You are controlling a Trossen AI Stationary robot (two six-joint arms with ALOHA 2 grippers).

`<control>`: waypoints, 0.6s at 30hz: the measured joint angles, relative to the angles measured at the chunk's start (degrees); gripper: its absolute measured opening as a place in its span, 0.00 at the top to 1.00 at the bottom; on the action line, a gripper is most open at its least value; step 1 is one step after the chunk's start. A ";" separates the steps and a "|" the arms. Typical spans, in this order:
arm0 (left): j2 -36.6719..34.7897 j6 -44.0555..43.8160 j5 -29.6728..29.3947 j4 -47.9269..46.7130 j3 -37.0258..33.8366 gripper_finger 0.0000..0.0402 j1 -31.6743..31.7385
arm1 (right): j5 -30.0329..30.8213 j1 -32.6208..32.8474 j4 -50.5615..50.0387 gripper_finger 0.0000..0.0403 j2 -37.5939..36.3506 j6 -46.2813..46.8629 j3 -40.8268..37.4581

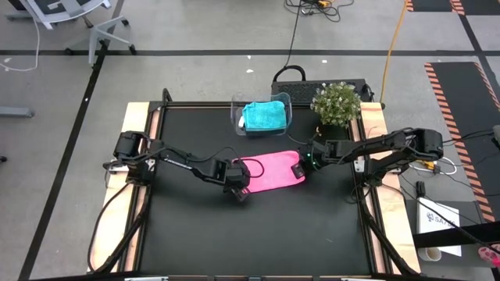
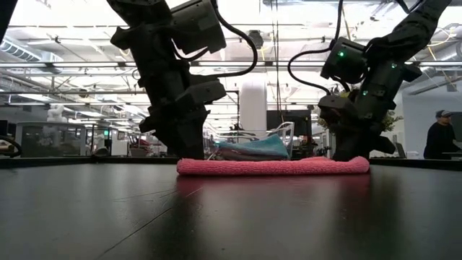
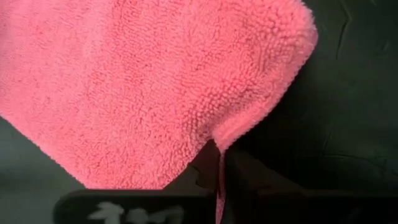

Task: Fold microfiber towels
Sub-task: Fold the pink microfiber cloth

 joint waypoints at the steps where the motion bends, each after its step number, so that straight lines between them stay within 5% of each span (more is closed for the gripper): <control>1: 0.00 -0.17 0.00 0.00 0.01 0.72 0.00 | 0.35 0.02 0.01 0.98 0.00 0.01 0.00; 18: -0.07 -0.71 0.20 -1.66 0.02 0.72 -0.95 | 0.93 -0.02 -6.90 1.00 -5.87 3.91 -0.20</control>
